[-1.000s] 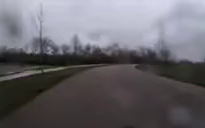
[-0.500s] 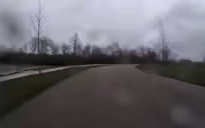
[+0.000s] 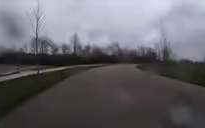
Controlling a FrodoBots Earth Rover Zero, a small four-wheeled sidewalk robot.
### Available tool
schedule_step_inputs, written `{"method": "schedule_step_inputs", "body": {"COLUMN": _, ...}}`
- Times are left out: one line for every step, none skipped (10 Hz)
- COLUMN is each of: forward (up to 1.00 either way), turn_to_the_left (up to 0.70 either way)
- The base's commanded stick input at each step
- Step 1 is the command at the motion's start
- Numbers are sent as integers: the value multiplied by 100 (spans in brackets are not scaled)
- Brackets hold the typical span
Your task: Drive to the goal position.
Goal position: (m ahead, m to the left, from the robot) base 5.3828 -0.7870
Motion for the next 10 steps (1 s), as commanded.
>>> {"method": "schedule_step_inputs", "body": {"forward": 70, "turn_to_the_left": 0}}
{"method": "schedule_step_inputs", "body": {"forward": 70, "turn_to_the_left": 0}}
{"method": "schedule_step_inputs", "body": {"forward": 70, "turn_to_the_left": 0}}
{"method": "schedule_step_inputs", "body": {"forward": 70, "turn_to_the_left": 0}}
{"method": "schedule_step_inputs", "body": {"forward": 70, "turn_to_the_left": 0}}
{"method": "schedule_step_inputs", "body": {"forward": 70, "turn_to_the_left": 0}}
{"method": "schedule_step_inputs", "body": {"forward": 70, "turn_to_the_left": 0}}
{"method": "schedule_step_inputs", "body": {"forward": 70, "turn_to_the_left": 0}}
{"method": "schedule_step_inputs", "body": {"forward": 70, "turn_to_the_left": 0}}
{"method": "schedule_step_inputs", "body": {"forward": 70, "turn_to_the_left": 0}}
